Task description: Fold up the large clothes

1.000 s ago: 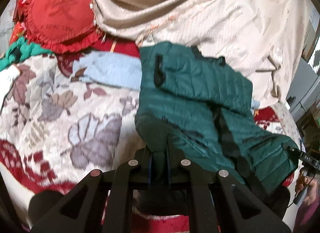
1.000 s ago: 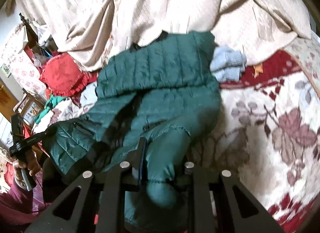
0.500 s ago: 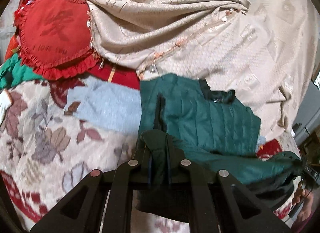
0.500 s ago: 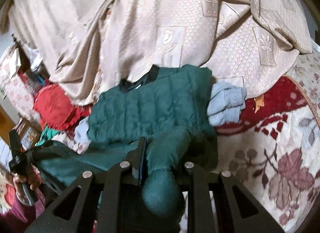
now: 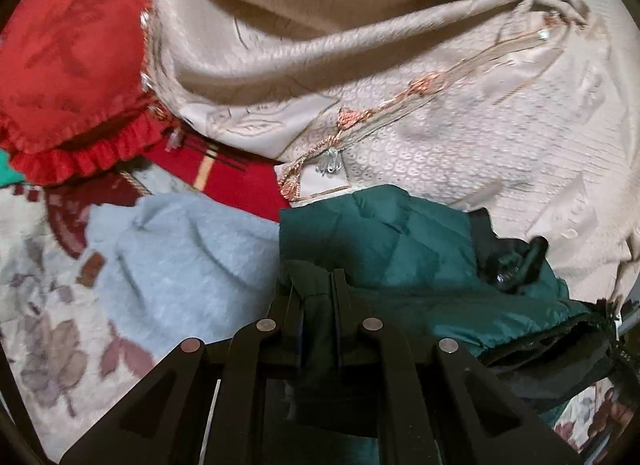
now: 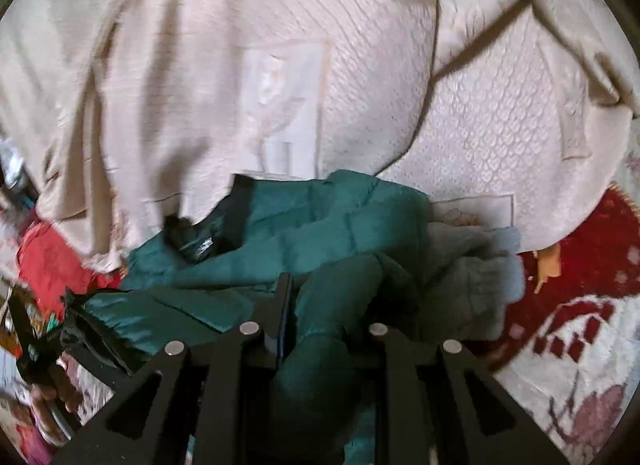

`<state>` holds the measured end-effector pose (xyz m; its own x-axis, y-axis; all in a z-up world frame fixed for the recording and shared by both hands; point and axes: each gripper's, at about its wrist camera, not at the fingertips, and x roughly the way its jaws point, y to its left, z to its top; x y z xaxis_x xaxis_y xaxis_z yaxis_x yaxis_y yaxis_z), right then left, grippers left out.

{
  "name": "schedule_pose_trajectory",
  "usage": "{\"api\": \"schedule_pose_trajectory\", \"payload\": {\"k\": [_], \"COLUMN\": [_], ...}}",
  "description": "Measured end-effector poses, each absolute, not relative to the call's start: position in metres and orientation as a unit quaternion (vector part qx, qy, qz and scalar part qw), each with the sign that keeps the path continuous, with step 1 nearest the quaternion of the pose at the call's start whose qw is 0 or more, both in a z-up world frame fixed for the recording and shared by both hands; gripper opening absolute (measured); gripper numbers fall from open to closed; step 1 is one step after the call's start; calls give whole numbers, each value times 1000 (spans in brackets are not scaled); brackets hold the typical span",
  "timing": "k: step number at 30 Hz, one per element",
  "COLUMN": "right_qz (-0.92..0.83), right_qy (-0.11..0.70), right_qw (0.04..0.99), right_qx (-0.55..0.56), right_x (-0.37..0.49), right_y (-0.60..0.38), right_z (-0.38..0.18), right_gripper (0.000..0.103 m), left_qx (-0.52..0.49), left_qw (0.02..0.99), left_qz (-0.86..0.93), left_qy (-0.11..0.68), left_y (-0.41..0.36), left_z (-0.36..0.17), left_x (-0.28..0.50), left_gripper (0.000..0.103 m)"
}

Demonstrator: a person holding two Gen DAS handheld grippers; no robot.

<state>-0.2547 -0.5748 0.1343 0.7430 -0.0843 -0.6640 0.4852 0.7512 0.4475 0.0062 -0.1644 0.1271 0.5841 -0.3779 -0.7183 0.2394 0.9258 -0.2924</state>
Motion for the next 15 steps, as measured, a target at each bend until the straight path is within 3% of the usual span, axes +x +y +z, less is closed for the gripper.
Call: {"api": "schedule_pose_trajectory", "payload": {"k": [3, 5, 8, 10, 15], "right_qz": [-171, -173, -174, -178, -186], "right_qy": [319, 320, 315, 318, 321], "right_qw": [866, 855, 838, 837, 838], "right_qx": [345, 368, 410, 408, 399], "right_x": [-235, -226, -219, -214, -210], "right_y": [-590, -600, -612, -613, -609], "right_z": [118, 108, 93, 92, 92], "right_gripper": [20, 20, 20, 20, 23], "left_qx": [-108, -129, -136, -117, -95], "left_qw": [871, 859, 858, 885, 918], "left_qz": [-202, -226, -240, -216, -210], "left_qy": [434, 441, 433, 395, 323], "left_y": [-163, -155, -143, -132, -118], "left_z": [122, 127, 144, 161, 176], "left_x": [25, 31, 20, -2, -52], "left_gripper": [0, 7, 19, 34, 35]}}
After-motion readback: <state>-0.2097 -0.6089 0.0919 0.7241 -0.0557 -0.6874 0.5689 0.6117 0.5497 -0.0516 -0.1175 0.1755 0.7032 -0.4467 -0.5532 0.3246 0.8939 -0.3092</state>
